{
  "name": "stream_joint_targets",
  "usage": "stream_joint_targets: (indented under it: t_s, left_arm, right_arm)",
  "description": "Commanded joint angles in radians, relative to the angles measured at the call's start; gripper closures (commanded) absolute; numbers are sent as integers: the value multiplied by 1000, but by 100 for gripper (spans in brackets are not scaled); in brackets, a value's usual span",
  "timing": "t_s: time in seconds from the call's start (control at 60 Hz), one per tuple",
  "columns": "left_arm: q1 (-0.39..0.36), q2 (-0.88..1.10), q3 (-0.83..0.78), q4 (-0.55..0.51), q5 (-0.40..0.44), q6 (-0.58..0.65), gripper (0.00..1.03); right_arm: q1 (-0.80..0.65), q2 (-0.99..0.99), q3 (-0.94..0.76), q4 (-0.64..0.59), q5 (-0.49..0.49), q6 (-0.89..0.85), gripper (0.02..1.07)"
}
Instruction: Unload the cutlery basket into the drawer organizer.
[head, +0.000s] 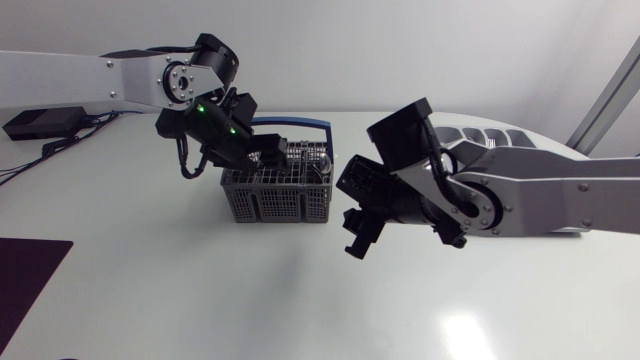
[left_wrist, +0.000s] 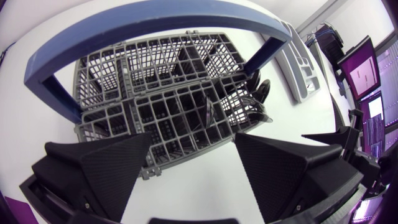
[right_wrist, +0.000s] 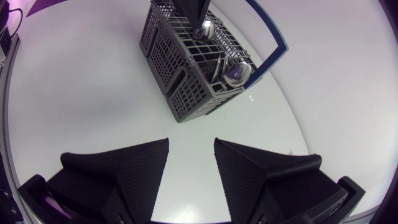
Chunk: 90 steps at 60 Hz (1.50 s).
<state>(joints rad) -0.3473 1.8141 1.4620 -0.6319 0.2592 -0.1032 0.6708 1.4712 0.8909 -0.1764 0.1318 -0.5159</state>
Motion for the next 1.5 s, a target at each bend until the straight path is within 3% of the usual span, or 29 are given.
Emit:
stream_joint_targets:
  t_s: [0.0, 0.083, 0.433, 0.783, 0.9, 1.4, 1.483]
  left_arm:
    - [11, 27, 32, 18, 17, 25, 12]
    - [11, 34, 32, 41, 23, 28, 13]
    - [8, 37, 9, 149, 37, 33, 44]
    - [4, 76, 47, 100, 51, 30, 49]
    - [7, 82, 58, 101, 52, 33, 65]
    - [-2, 122, 101, 51, 63, 31, 66]
    - [-2, 122, 103, 47, 71, 33, 73]
  right_arm:
    - [15, 26, 20, 17, 2, 31, 51]
    - [23, 35, 22, 20, 2, 34, 51]
    - [24, 49, 19, 23, 2, 37, 51]
    - [24, 55, 5, 37, 3, 36, 51]
    - [24, 55, 5, 40, 3, 36, 51]
    - [23, 55, -18, 57, 3, 30, 51]
    - [23, 54, -21, 58, 3, 30, 51]
